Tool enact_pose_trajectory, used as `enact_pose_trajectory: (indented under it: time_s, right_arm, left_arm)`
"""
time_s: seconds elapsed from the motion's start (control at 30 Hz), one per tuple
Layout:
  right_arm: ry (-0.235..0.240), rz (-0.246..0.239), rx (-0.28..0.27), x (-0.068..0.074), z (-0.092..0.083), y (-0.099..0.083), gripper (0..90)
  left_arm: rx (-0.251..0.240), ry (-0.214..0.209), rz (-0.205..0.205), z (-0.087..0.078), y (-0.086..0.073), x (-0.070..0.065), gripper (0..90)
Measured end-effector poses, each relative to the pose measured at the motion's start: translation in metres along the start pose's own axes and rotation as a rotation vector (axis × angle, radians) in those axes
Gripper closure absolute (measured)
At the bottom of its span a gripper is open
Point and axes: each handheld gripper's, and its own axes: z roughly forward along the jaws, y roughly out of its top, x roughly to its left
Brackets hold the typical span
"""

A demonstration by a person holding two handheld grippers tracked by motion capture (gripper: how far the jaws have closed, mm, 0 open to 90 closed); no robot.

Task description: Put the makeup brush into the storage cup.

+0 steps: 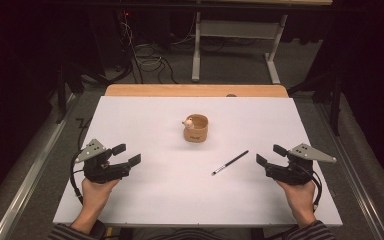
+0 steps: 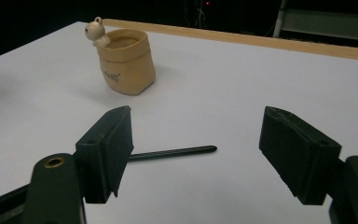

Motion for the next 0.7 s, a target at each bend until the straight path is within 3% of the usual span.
enact_pose_trajectory:
  time_s: [0.7]
  right_arm:
    - [0.027, -0.034, 0.001, 0.004, 0.005, 0.019, 28.0]
  left_arm:
    - [0.008, -0.009, 0.004, 0.001, 0.0, -0.001, 26.3]
